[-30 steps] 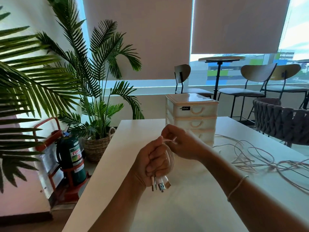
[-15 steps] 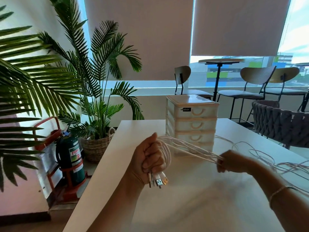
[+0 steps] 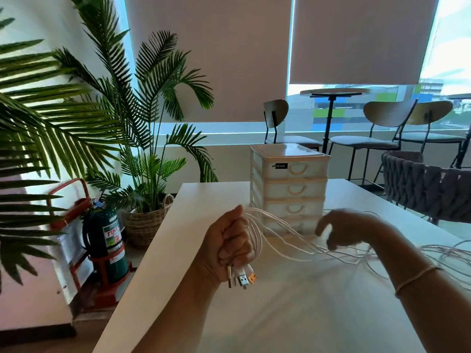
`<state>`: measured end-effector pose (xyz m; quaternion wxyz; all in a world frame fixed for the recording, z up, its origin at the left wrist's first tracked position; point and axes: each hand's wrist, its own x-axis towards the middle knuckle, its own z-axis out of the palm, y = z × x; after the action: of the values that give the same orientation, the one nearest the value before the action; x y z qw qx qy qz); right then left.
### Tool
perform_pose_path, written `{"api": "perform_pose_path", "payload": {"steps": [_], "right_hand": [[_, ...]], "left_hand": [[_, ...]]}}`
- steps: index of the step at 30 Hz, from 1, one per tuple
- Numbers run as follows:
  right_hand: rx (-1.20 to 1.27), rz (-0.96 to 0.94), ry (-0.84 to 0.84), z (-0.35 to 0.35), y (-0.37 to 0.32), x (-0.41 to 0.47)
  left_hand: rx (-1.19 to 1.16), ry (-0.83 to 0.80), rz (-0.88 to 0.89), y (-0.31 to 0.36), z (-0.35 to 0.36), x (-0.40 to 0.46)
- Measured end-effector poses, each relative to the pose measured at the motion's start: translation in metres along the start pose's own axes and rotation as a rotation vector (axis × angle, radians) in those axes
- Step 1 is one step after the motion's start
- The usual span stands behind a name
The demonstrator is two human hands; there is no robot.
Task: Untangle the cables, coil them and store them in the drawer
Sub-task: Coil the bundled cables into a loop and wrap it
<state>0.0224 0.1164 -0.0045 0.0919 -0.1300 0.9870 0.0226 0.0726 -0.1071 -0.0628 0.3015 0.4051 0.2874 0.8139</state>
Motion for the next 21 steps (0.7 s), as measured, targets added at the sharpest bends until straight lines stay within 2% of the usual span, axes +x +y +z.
{"api": "perform_pose_path", "payload": {"steps": [1,2,3,4,6,7,9,11,13,17,19,21], "right_hand": [[0.074,-0.114,0.166,-0.004,-0.013,-0.001],[0.227,-0.239,0.334,-0.008,-0.027,-0.002],[0.438,-0.351,0.434,-0.01,-0.041,-0.003],[0.675,-0.435,0.45,-0.011,-0.057,-0.004],[0.967,-0.501,0.293,-0.009,-0.086,-0.007],[0.987,-0.488,0.216,-0.004,-0.097,-0.006],[0.967,-0.446,0.17,0.007,-0.104,-0.004],[0.957,-0.375,0.23,0.01,-0.102,-0.001],[0.866,-0.327,0.359,0.007,-0.102,-0.002],[0.782,-0.281,0.515,0.0,-0.106,0.0],[0.835,-0.266,0.52,0.003,-0.106,0.004],[1.005,-0.294,0.445,0.01,-0.103,0.003]], "left_hand": [[-0.005,0.005,-0.01,0.0,0.0,0.0],[-0.007,0.013,-0.019,0.0,0.001,0.0],[-0.004,0.021,-0.026,0.0,0.001,0.0],[0.003,0.025,-0.027,0.0,0.001,0.001],[0.024,0.022,-0.016,-0.002,0.003,0.002],[0.021,0.015,-0.012,-0.002,0.004,0.002],[-0.007,0.012,-0.01,-0.003,0.003,0.003],[-0.004,0.013,-0.013,-0.002,0.001,0.003],[0.054,0.054,-0.017,-0.001,0.001,0.002],[0.227,0.269,-0.056,-0.009,0.007,0.0],[0.234,0.282,-0.075,-0.01,0.01,0.0],[0.243,0.281,-0.059,-0.008,0.013,0.002]]}}
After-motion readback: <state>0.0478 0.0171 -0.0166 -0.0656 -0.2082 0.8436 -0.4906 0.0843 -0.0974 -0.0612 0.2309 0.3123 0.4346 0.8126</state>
